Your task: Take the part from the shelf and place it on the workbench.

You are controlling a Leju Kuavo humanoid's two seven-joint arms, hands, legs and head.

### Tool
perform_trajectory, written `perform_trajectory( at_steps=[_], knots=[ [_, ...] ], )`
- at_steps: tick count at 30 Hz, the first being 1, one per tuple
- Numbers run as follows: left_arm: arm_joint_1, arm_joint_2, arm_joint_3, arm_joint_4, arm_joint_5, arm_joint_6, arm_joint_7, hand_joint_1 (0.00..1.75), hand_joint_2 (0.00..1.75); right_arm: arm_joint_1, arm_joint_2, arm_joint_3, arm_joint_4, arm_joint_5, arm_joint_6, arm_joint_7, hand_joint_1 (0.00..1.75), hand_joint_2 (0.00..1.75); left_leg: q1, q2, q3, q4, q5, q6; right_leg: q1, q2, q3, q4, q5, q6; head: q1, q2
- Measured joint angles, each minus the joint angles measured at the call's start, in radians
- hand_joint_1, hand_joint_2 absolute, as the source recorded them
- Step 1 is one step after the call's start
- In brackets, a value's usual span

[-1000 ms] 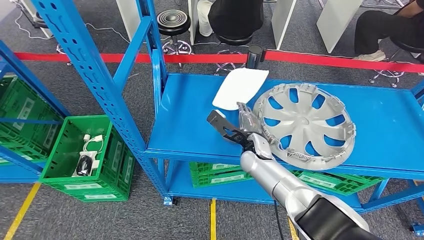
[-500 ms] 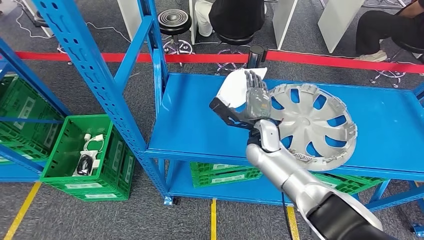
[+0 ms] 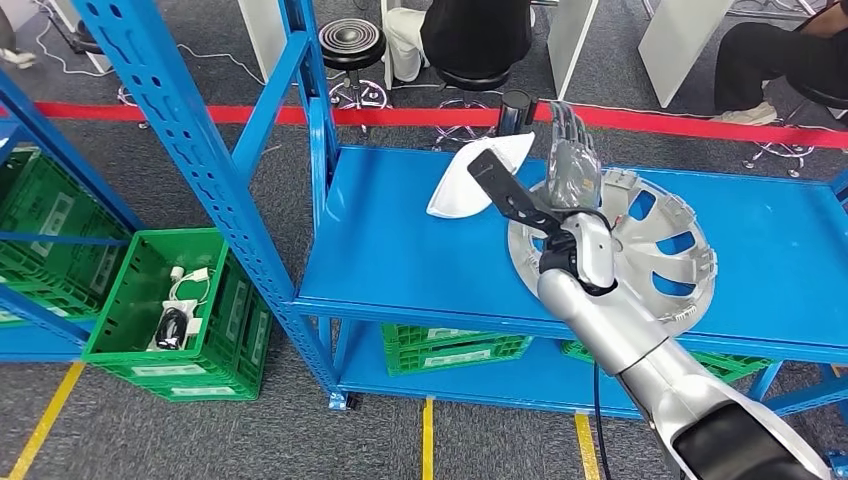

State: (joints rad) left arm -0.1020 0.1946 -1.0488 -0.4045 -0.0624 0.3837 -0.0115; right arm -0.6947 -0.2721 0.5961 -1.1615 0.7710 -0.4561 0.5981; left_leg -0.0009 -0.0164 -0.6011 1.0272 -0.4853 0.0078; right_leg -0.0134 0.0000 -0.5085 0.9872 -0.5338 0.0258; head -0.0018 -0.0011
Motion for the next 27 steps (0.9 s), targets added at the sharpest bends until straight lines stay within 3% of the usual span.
perform_trajectory(
  at_steps=[5,10,27],
  knots=[
    [-0.002,-0.003,-0.002,0.009,-0.001,-0.001,0.009,0.0,0.0,0.022,0.0,0.0,0.018,-0.089,-0.009,-0.016,0.0,1.75,0.0,0.002,0.0,0.0,0.0,0.0,0.0,0.0,0.0,0.0,0.0,0.0,0.0,0.0],
    [-0.011,-0.005,-0.007,0.012,-0.004,0.0,0.018,0.0,0.0,0.084,0.02,0.003,0.067,-0.203,-0.077,-0.081,0.0,1.75,0.0,0.005,0.0,0.0,0.0,0.0,0.0,0.0,0.0,0.0,-0.001,0.0,0.0,0.0],
    [-0.029,-0.019,-0.027,0.013,-0.012,-0.001,0.026,0.0,0.0,0.122,0.077,0.023,0.188,-0.217,-0.083,-0.104,0.0,1.75,0.0,0.013,0.0,0.0,0.0,0.0,0.0,0.003,-0.001,0.0,-0.001,0.0,0.0,0.0]
  ],
)
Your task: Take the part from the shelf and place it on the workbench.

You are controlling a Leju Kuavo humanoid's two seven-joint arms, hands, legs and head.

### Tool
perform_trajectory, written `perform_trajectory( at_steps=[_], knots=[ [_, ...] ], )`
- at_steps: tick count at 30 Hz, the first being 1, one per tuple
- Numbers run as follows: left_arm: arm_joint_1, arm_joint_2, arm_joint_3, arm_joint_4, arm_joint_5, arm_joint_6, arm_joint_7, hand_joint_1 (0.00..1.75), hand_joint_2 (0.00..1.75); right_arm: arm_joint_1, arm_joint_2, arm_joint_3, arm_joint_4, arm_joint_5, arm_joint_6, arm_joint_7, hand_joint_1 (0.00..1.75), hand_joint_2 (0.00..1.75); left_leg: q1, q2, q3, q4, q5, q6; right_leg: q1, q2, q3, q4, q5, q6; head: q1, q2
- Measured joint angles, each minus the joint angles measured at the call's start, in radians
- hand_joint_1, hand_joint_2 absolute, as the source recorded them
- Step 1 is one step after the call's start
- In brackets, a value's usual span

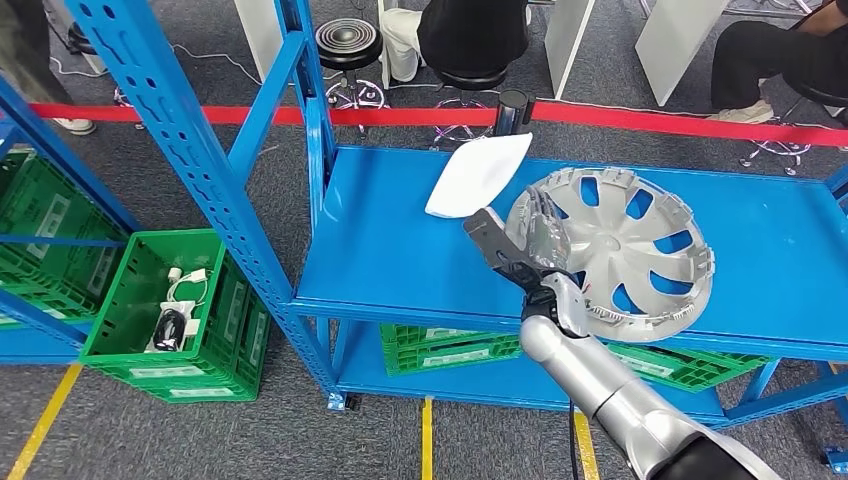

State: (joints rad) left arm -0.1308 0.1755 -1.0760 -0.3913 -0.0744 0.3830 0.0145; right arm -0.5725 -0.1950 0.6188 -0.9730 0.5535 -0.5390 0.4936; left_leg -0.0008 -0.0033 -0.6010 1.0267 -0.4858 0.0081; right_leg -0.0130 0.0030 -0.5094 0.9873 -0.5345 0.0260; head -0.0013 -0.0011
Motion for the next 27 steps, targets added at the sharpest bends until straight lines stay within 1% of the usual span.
perform_trajectory(
  at_steps=[5,9,16,21,24,27],
  knots=[
    [-0.001,-0.001,-0.001,0.002,0.001,0.0,-0.002,0.0,0.0,0.0,0.004,0.008,0.015,0.009,0.022,0.001,0.0,1.75,0.0,0.0,0.0,0.0,0.0,0.0,0.0,0.0,0.0,0.0,0.0,0.0,0.0,0.0],
    [-0.001,-0.005,-0.001,0.004,0.005,0.0,-0.004,0.0,0.0,-0.001,0.019,0.014,0.029,0.036,0.046,0.012,0.0,1.75,0.0,0.001,0.0,0.0,0.0,0.0,0.0,0.0,0.0,0.0,0.0,0.0,0.0,0.0],
    [0.001,-0.008,-0.001,0.006,0.028,0.007,-0.006,0.0,0.0,0.002,0.038,0.032,0.039,0.082,0.053,0.073,0.0,1.75,0.0,0.003,0.0,0.0,0.0,0.0,0.0,0.001,0.0,0.0,0.0,0.0,0.0,0.0],
    [0.007,-0.012,-0.001,0.012,0.06,0.027,-0.025,0.0,0.0,0.066,0.039,0.037,-0.005,0.16,0.025,0.143,0.0,1.75,0.0,0.002,0.0,0.0,-0.001,0.0,0.0,0.001,0.0,0.0,0.0,0.0,0.0,0.0],
    [0.008,-0.015,-0.001,0.016,0.065,0.027,-0.032,0.0,0.0,0.105,0.039,0.04,-0.036,0.178,0.025,0.158,0.0,1.75,0.0,0.002,0.0,0.0,-0.001,0.0,0.0,0.001,0.0,0.0,0.0,0.0,0.0,0.0],
    [0.009,-0.015,-0.001,0.021,0.065,0.024,-0.035,0.0,0.0,0.123,0.039,0.042,-0.062,0.188,0.028,0.168,0.0,1.75,0.0,0.002,0.0,0.0,-0.002,0.0,0.0,0.001,0.0,0.0,0.0,0.0,0.0,0.0]
  ],
)
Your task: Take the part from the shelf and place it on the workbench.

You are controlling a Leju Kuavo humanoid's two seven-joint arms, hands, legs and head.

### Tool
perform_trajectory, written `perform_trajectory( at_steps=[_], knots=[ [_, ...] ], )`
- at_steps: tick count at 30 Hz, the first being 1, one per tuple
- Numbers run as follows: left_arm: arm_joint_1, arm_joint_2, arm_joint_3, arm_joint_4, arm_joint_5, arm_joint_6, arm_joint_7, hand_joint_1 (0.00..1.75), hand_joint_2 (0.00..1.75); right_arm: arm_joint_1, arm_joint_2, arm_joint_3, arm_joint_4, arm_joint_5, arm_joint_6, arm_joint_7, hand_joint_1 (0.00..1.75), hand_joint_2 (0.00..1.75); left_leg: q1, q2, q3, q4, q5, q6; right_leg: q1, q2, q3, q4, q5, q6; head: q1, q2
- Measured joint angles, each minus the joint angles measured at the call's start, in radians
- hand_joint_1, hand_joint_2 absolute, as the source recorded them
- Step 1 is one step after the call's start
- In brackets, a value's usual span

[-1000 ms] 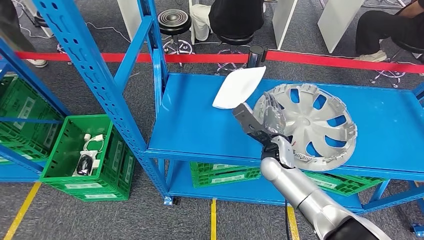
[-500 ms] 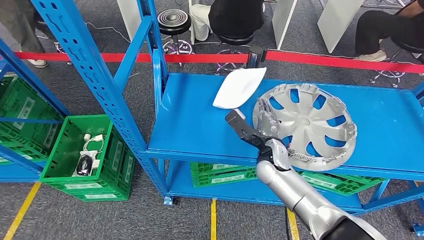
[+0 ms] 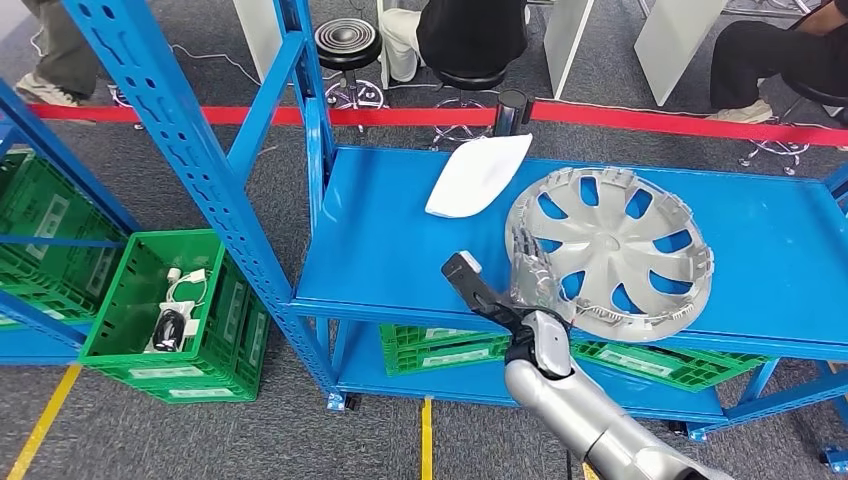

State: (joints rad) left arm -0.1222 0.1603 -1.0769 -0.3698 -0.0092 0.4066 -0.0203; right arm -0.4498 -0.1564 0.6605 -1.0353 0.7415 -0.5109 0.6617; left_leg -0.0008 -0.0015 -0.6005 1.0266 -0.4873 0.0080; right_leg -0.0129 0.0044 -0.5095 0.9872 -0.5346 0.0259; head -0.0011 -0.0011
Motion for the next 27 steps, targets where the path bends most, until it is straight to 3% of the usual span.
perform_trajectory(
  at_steps=[4,10,21,27],
  knots=[
    [0.0,0.0,0.0,0.004,0.001,-0.001,0.0,0.0,0.0,0.015,-0.002,0.003,-0.036,0.036,0.012,0.016,0.0,1.75,0.0,-0.001,0.0,0.0,0.0,0.0,0.0,0.0,0.0,0.0,0.0,0.0,0.0,0.0],
    [0.011,-0.001,0.0,0.012,0.023,0.015,-0.007,0.0,0.0,0.091,-0.01,-0.018,-0.148,0.221,0.044,0.031,0.0,1.75,0.0,-0.003,0.0,0.0,0.0,-0.001,0.0,0.0,0.0,0.0,0.0,0.0,0.0,0.0],
    [0.014,-0.013,0.0,0.028,0.056,0.023,-0.02,0.0,0.0,0.208,-0.02,-0.08,-0.352,0.383,0.125,0.033,0.0,1.75,0.0,-0.01,0.0,0.0,-0.001,-0.001,0.0,-0.002,0.001,0.0,-0.002,-0.001,0.0,0.0],
    [0.014,-0.021,0.0,0.039,0.063,0.031,-0.03,0.0,0.0,0.25,-0.02,-0.113,-0.425,0.408,0.175,0.033,0.0,1.75,0.0,-0.01,0.001,0.0,-0.001,-0.001,0.0,-0.002,0.001,0.0,-0.002,-0.001,0.0,0.0]
  ],
)
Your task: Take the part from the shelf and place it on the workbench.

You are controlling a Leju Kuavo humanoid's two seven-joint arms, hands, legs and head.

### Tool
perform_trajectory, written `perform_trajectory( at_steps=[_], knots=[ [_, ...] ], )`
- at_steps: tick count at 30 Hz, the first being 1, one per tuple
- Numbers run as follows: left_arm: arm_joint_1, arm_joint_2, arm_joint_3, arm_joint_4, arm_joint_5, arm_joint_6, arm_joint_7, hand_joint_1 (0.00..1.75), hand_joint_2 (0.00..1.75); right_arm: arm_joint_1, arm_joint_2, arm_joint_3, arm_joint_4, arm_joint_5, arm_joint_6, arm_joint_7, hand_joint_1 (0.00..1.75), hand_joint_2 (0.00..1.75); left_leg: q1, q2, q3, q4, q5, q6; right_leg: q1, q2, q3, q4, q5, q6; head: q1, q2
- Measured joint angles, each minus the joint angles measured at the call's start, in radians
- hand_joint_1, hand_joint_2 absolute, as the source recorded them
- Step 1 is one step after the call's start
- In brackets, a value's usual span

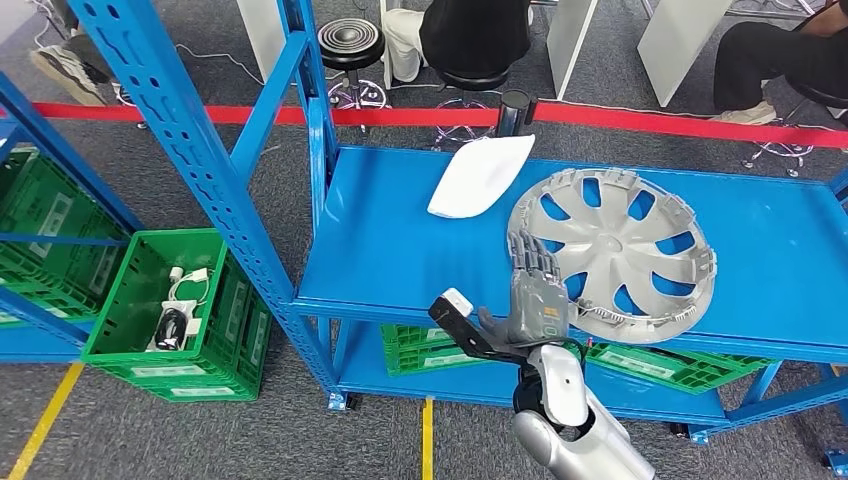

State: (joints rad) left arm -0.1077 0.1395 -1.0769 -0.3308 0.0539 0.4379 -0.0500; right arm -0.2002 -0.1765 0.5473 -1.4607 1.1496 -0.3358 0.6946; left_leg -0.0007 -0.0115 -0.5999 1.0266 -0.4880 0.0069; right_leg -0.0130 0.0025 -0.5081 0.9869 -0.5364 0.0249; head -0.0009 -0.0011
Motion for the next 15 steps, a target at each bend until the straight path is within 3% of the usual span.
perform_trajectory(
  at_steps=[15],
  knots=[
    [0.0,-0.008,0.0,0.015,0.009,-0.001,-0.001,0.0,0.0,0.087,-0.01,-0.073,-0.064,0.021,-0.001,0.0,0.0,1.75,0.0,0.0,0.0,0.0,0.0,0.0,0.0,0.0,0.0,0.0,-0.001,0.0,0.0,0.0]
  ],
)
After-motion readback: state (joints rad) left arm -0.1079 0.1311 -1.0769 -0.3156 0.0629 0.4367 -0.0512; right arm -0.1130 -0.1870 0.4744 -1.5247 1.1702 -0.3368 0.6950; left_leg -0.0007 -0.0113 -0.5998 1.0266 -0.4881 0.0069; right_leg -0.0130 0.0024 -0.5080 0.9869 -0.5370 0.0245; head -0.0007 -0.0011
